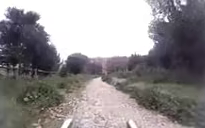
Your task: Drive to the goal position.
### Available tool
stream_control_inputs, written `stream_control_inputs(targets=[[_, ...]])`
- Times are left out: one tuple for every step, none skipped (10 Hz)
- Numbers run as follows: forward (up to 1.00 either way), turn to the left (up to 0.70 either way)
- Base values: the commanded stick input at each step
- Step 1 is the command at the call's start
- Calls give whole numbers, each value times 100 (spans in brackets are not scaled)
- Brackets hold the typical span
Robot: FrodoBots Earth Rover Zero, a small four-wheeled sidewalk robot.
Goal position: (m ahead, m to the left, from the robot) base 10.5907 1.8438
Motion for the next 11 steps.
stream_control_inputs(targets=[[70, 0], [70, 0], [70, 0], [70, -1], [70, -17], [70, -23], [70, -10], [70, -3], [70, 0], [70, 0], [70, 0]])
